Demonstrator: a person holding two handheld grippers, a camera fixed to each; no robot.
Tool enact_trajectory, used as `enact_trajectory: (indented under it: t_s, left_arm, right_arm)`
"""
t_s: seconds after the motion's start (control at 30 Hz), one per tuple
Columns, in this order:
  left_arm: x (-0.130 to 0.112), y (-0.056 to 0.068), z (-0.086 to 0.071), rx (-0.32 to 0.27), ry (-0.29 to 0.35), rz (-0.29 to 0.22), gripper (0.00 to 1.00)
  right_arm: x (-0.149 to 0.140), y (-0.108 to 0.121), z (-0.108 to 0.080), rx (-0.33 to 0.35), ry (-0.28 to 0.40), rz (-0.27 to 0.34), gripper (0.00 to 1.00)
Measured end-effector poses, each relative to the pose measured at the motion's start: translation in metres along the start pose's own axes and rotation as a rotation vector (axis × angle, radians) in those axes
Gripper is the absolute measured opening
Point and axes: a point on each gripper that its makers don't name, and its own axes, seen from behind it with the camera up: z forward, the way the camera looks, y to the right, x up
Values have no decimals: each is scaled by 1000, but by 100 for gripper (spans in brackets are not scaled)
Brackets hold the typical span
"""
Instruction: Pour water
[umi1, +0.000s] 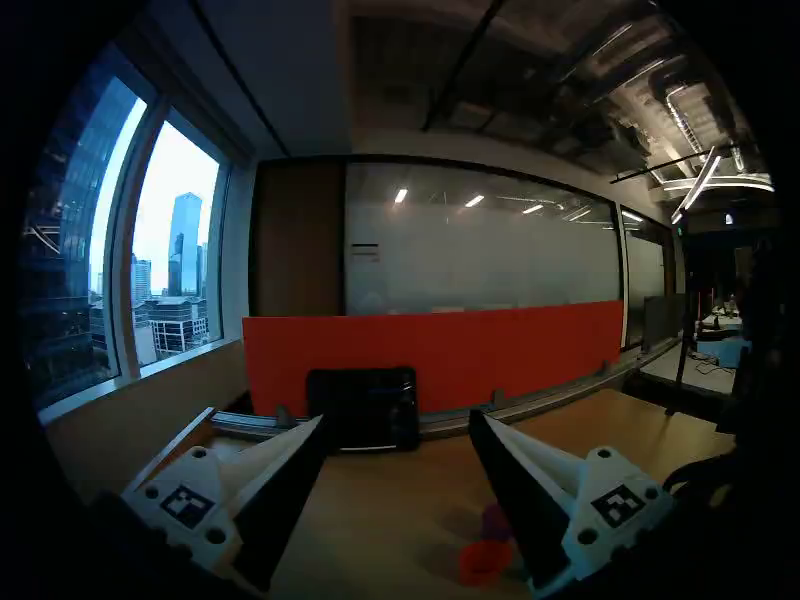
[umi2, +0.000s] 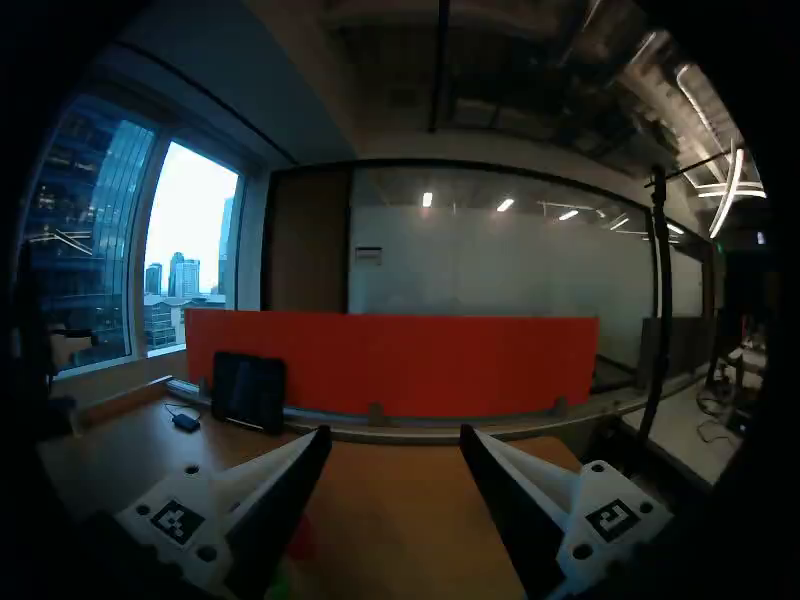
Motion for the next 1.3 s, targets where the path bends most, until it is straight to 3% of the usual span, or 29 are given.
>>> enact_trajectory:
  t_s: [0.37,0.57,0.9,1.3]
  left_arm:
    - [-2,14,-1,-87,-27,-1,98]
    - [-1,20,-2,-129,-33,14,98]
    - [8,42,-4,-225,-27,5,98]
    - [3,63,-6,-310,-40,9,98]
  right_arm:
    - [1,-15,-3,113,-18,21,99]
    - [3,-37,-6,212,-27,24,99]
    - [9,-78,-17,373,-39,14,99]
    - [5,-101,-23,462,-45,-6,99]
